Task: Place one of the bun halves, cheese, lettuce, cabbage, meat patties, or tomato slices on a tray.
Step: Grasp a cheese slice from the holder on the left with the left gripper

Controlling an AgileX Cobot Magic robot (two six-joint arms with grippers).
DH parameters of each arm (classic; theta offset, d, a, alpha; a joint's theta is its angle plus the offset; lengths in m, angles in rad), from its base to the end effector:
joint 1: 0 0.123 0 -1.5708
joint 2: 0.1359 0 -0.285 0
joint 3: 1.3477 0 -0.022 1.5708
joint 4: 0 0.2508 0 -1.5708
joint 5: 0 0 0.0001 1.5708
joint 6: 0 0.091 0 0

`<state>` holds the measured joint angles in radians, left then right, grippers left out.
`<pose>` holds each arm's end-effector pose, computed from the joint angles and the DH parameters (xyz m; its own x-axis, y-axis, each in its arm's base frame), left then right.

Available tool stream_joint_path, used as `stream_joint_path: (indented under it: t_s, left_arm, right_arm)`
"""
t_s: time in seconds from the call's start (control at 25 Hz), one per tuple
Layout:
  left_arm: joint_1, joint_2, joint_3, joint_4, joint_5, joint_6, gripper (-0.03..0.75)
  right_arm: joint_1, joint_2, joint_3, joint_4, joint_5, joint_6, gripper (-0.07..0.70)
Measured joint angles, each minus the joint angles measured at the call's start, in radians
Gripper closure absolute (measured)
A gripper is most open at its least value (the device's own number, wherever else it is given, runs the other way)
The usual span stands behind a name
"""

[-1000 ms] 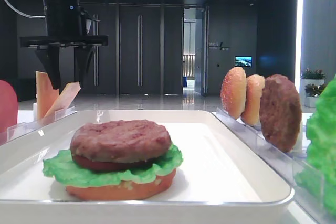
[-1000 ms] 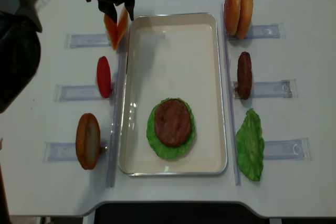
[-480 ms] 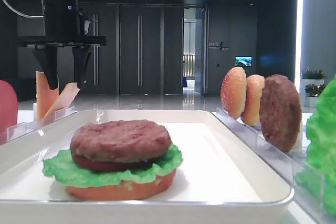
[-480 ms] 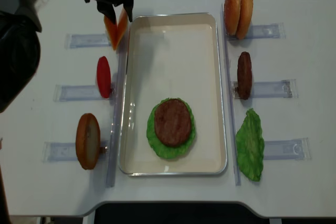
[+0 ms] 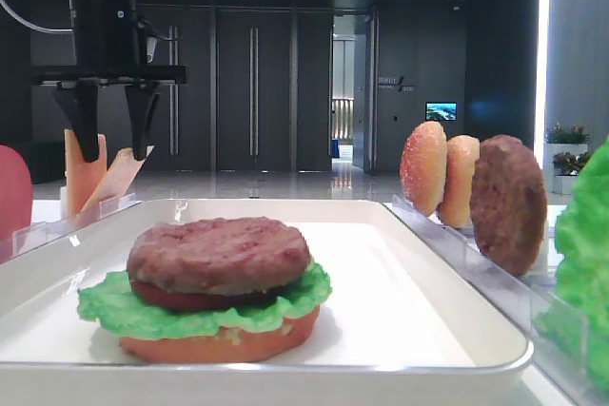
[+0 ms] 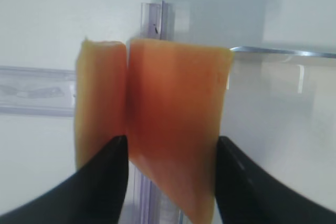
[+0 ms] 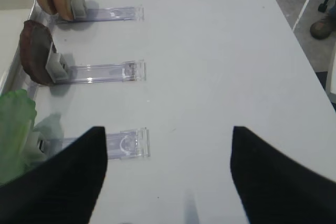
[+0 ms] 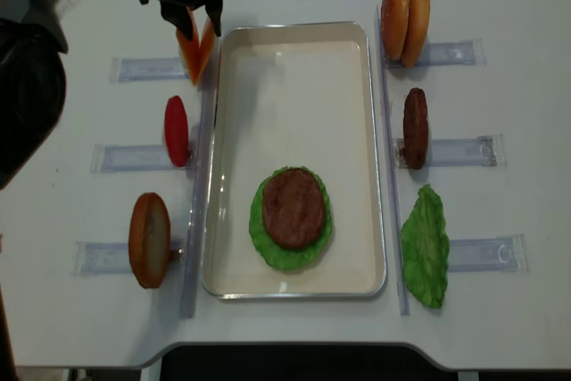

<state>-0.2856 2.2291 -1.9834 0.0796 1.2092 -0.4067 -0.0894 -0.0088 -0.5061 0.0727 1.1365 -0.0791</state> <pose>0.4555 -0.1267 0.2160 -0.9715 -0.0988 -0.2153 -0.0996 0.9950 -0.0072 -0.0097 0.0069 0.2730 -0.5074 -0.0031 -0.8617 0.0080 0.9999 -0.0083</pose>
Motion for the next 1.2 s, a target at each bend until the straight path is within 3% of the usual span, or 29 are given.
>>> stream_joint_path:
  t_s: [0.6,1.08,1.2]
  left_arm:
    - [0.0,0.023,-0.002,0.0,0.007,0.001,0.335]
    - [0.0,0.025,-0.002,0.02,0.008,0.005,0.649]
    - [0.0,0.025,-0.002,0.026,0.01,0.025,0.681]
  right_arm:
    - [0.0,0.0,0.0,0.0,0.0,0.0,0.155]
    - [0.0,0.0,0.0,0.0,0.0,0.0,0.155]
    - [0.0,0.0,0.0,0.0,0.0,0.0,0.155]
